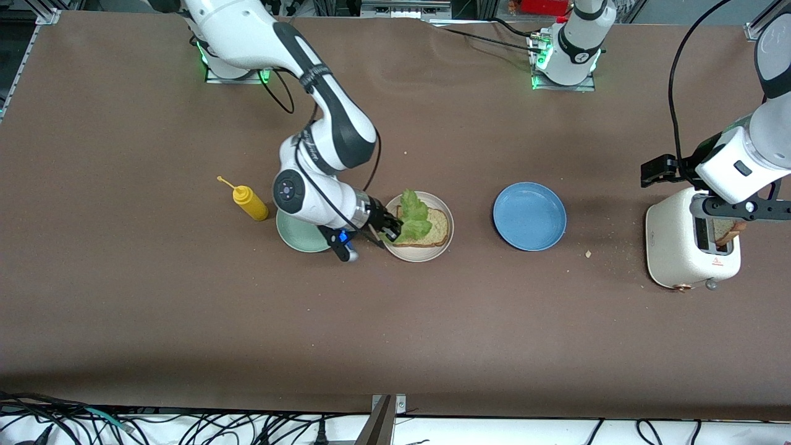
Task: Make sandwich in beige plate with both arms
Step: 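Carry the lettuce leaf over the bread on the beige plate, then open the right gripper to drop the lettuce onto the bread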
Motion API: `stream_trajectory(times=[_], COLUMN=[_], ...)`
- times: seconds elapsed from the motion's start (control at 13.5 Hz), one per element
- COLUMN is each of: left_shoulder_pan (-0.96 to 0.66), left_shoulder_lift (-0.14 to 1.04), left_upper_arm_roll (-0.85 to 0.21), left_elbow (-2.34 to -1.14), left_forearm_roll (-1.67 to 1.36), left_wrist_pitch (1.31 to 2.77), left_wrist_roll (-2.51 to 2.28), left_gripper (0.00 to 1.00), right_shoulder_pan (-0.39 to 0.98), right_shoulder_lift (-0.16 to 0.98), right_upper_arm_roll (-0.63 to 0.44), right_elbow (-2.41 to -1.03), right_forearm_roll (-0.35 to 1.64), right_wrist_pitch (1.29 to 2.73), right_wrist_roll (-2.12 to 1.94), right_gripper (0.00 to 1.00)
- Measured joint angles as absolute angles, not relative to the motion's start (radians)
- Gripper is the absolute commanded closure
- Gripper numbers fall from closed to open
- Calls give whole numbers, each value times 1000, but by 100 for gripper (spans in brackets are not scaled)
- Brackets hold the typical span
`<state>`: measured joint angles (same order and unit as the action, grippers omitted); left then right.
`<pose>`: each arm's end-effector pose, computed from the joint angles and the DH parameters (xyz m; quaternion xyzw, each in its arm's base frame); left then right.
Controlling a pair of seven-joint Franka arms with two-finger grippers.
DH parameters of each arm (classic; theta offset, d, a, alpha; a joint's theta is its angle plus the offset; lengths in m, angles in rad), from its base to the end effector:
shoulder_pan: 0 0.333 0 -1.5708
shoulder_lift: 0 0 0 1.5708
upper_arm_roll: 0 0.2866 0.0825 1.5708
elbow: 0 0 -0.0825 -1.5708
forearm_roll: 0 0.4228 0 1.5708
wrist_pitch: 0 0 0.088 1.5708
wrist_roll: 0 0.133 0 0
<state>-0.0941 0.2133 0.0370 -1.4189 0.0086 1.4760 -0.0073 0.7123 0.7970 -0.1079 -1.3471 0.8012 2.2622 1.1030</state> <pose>0.6335 -0.0369 0.5071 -0.9966 0.0249 0.0776 0.0107 0.6081 0.4789 0.2045 -0.8528 0.4365 0.1718 0.2294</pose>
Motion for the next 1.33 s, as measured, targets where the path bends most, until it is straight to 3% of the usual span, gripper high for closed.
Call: stream_trajectory(times=[0.3,0.44,0.74,1.11,1.33], left_shoulder_pan=[-94,-94,-94,-94,-93], left_shoulder_lift=[213,213,213,214,217], left_upper_arm_roll=[37,37,37,37,38], left_elbow=[-1419,-1419,-1419,-1419,-1419], left_forearm_roll=[9,9,9,9,9], left_wrist_pitch=[1476,1476,1476,1476,1476], left_wrist_roll=[-7,-7,-7,-7,-7], left_gripper=[0,0,0,0,0], right_shoulder_pan=[714,717,727,726,726], right_shoulder_lift=[854,860,865,859,805], right_upper_arm_roll=[-109,-108,-107,-120,-191], right_elbow=[-1346,-1346,-1345,-1332,-1314], right_forearm_roll=[960,968,932,718,579], right_wrist_pitch=[2309,2309,2309,2308,2184], right_wrist_roll=[1098,1098,1098,1099,1090], right_gripper=[100,1,0,0,0])
